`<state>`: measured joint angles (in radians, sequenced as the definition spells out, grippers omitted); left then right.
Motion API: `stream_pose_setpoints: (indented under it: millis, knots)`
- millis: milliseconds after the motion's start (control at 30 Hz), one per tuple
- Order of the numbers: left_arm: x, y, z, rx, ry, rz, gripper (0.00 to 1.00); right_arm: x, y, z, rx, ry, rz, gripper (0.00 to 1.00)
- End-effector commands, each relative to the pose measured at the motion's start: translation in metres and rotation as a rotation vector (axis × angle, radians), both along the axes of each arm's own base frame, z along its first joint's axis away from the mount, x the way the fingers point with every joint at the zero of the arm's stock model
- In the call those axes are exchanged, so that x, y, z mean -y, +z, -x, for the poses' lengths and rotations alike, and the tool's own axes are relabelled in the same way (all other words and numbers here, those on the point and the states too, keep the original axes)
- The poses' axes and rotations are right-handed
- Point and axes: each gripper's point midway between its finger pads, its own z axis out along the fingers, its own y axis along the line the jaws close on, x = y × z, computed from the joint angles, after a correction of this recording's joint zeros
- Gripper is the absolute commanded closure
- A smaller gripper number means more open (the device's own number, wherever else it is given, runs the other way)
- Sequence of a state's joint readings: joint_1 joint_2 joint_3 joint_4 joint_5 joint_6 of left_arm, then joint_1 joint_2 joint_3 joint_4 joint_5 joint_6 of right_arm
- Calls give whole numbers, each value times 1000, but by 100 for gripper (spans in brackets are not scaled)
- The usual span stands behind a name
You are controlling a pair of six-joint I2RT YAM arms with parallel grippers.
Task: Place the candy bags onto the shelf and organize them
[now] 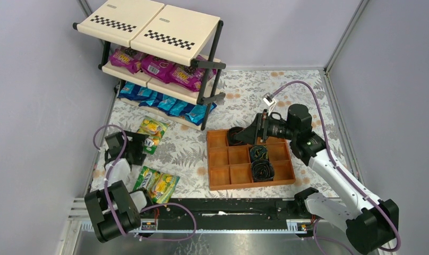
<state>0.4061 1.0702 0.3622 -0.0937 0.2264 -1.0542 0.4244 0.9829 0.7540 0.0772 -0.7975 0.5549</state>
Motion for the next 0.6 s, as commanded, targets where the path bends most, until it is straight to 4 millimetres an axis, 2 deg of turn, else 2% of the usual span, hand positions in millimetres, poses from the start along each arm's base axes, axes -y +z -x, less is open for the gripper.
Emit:
stream_pose_setpoints:
  millis: [0,133,267,400,567]
  knots:
    - [0,-3,9,-40,3,-5,1,1,9,0,49,2,-4,0]
    - [-11,18,15,-57,-3,-107,1,1,-11,-6,7,-15,31,0]
    - [-7,48,8,3,-83,-195,1,-18,-24,-4,-57,10,56,0]
    - [4,68,-2,49,-182,-265,1,-58,-37,7,-145,25,49,0]
    - [24,96,-18,114,-325,-337,1,-131,-74,39,-303,97,56,0]
